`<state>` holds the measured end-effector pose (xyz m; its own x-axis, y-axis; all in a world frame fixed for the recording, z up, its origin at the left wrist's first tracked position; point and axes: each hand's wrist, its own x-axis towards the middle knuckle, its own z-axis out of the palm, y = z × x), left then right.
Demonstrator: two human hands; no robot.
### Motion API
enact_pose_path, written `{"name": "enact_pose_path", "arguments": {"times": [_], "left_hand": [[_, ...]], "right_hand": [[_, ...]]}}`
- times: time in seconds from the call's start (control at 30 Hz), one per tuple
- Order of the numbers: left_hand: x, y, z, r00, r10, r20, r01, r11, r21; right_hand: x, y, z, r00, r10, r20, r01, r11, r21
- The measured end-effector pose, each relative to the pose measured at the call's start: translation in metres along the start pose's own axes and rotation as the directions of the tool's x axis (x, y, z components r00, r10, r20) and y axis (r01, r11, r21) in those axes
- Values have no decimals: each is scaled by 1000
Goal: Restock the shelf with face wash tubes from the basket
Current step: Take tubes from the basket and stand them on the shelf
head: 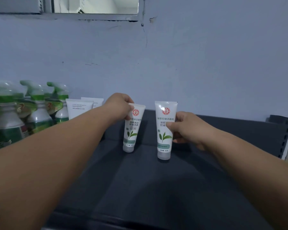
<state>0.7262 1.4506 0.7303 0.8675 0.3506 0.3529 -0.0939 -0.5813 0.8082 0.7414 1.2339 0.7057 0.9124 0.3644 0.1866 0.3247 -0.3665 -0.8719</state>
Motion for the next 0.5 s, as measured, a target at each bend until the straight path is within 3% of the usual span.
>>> {"name": "enact_pose_path", "arguments": {"times": [0.5], "left_hand": [[41, -34, 11, 998, -55, 15, 57, 990, -132]], "right_hand": [[37, 13, 25, 999, 25, 25, -27, 997, 66]]}}
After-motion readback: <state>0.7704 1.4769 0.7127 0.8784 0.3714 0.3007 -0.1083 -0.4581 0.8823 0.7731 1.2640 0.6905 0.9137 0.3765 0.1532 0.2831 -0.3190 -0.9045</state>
